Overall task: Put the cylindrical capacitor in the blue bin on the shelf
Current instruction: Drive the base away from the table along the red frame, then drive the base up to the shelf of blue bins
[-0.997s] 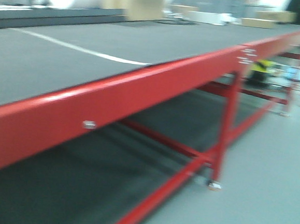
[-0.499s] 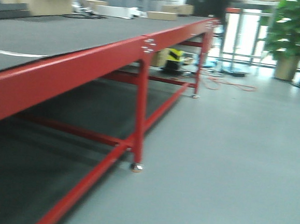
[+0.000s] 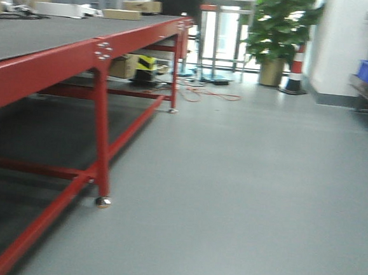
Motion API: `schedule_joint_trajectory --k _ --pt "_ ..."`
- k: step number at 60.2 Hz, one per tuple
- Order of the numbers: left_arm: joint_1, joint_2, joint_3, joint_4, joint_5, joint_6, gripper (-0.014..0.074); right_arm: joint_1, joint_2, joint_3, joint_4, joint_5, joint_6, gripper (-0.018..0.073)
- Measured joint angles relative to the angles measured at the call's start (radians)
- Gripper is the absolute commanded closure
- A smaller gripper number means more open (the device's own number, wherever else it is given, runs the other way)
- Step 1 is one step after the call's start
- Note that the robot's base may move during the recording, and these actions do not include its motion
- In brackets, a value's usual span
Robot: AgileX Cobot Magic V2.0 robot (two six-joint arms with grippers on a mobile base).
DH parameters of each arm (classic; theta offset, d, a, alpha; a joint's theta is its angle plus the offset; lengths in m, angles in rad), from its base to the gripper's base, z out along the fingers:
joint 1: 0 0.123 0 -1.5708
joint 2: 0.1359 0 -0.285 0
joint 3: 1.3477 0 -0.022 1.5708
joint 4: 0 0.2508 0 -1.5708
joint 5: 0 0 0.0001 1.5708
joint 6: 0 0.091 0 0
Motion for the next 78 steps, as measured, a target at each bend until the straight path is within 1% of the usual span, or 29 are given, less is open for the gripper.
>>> schedule_joint_trajectory --k 78 --pt "-0.001 0.000 0.000 0.000 0.000 0.000 0.0707 0.000 0.000 0.000 0.000 0.000 0.000 0.0669"
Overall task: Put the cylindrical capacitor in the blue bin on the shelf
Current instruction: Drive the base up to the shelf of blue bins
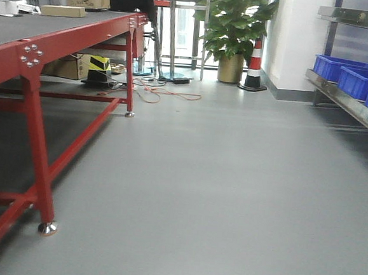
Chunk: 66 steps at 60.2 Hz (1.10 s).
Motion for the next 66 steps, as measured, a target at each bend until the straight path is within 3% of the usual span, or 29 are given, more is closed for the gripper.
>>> schedule_joint_trajectory --k 66 --pt "0.000 0.000 0.000 0.000 0.000 0.000 0.0707 0.000 0.000 0.000 0.000 0.000 0.000 0.0669"
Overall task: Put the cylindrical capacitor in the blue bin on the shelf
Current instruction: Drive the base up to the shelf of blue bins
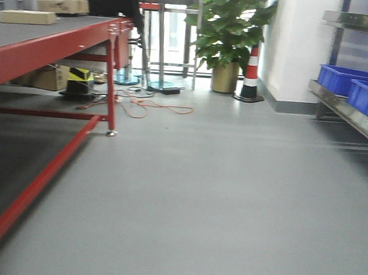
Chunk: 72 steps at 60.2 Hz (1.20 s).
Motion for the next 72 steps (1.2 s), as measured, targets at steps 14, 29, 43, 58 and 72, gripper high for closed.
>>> schedule_joint_trajectory --k 14,29,43,58,72 --pt "0.000 0.000 0.000 0.000 0.000 0.000 0.0707 0.000 0.000 0.000 0.000 0.000 0.000 0.0669" --pt "0.000 0.000 0.000 0.000 0.000 0.000 0.0707 0.000 0.000 0.000 0.000 0.000 0.000 0.0669" --pt "0.000 0.000 0.000 0.000 0.000 0.000 0.0707 0.000 0.000 0.000 0.000 0.000 0.000 0.0669" --pt "0.000 0.000 0.000 0.000 0.000 0.000 0.0707 0.000 0.000 0.000 0.000 0.000 0.000 0.0669" --pt "0.000 0.000 0.000 0.000 0.000 0.000 0.0707 0.000 0.000 0.000 0.000 0.000 0.000 0.0669"
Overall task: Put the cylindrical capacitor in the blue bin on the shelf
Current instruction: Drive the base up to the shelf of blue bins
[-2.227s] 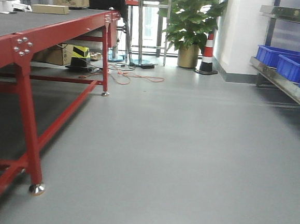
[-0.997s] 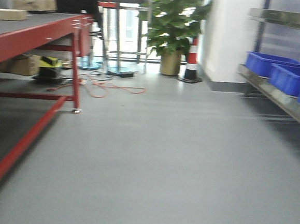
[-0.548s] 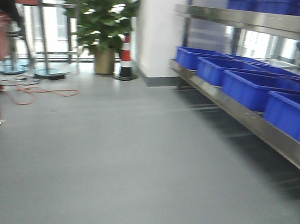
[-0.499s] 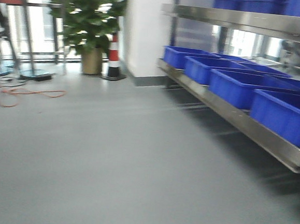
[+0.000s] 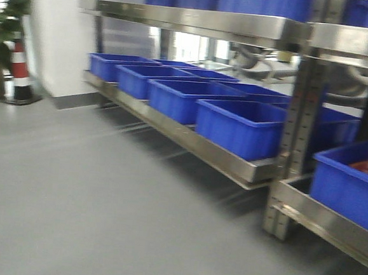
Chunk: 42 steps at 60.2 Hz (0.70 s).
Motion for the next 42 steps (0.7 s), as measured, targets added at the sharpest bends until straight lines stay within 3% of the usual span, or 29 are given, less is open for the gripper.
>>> schedule_joint_trajectory --k 42 --pt "0.000 0.000 0.000 0.000 0.000 0.000 0.0707 0.000 0.000 0.000 0.000 0.000 0.000 0.0669"
